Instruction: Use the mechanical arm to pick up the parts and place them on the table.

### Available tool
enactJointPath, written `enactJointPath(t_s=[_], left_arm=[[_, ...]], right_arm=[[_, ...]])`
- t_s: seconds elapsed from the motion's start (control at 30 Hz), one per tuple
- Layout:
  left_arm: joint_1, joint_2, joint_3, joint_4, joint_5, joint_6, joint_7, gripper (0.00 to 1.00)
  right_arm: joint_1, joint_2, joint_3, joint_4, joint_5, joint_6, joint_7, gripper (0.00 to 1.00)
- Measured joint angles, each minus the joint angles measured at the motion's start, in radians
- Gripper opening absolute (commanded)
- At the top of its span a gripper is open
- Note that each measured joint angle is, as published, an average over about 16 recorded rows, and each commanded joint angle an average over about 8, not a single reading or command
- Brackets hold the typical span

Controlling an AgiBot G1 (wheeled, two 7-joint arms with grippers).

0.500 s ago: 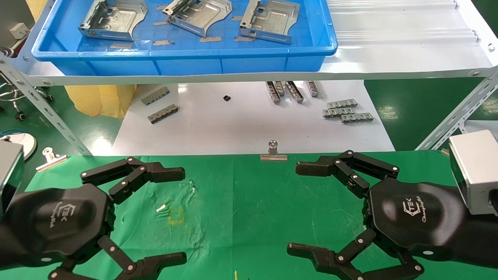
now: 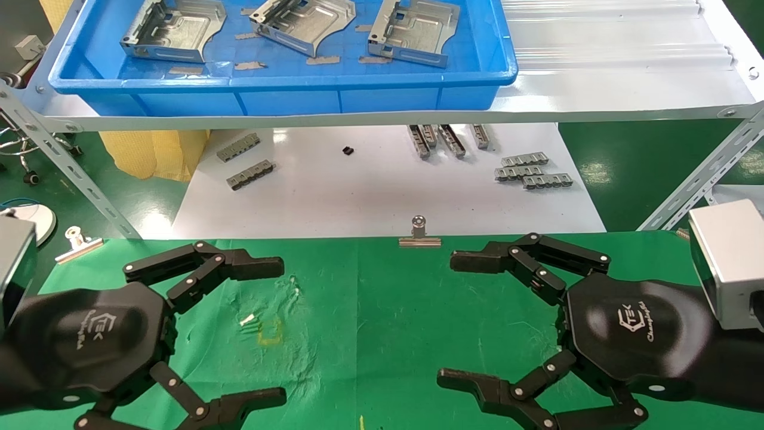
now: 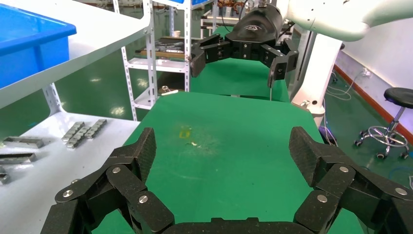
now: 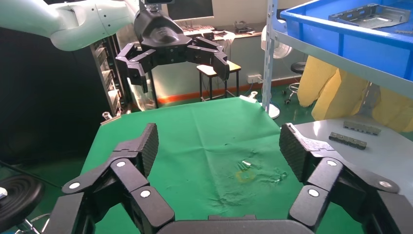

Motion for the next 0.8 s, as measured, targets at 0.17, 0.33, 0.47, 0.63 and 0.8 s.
enactJointPath(t_s=[0.17, 0.33, 0.47, 0.63, 0.8], left_arm=[[0.000, 0.000, 0.000, 0.000, 0.000, 0.000, 0.000, 1.00], [0.000, 0.000, 0.000, 0.000, 0.000, 0.000, 0.000, 1.00], [0.000, 0.000, 0.000, 0.000, 0.000, 0.000, 0.000, 1.00], [0.000, 0.000, 0.000, 0.000, 0.000, 0.000, 0.000, 1.00], [-0.013, 0.004, 0.003, 0.000, 0.008, -0.006, -0.006, 1.00]], right_arm=[[0.000, 0.000, 0.000, 0.000, 0.000, 0.000, 0.000, 0.00], [0.000, 0.000, 0.000, 0.000, 0.000, 0.000, 0.000, 0.00], [0.000, 0.000, 0.000, 0.000, 0.000, 0.000, 0.000, 0.00], [0.000, 0.000, 0.000, 0.000, 0.000, 0.000, 0.000, 0.00], [0.000, 0.000, 0.000, 0.000, 0.000, 0.000, 0.000, 0.00]])
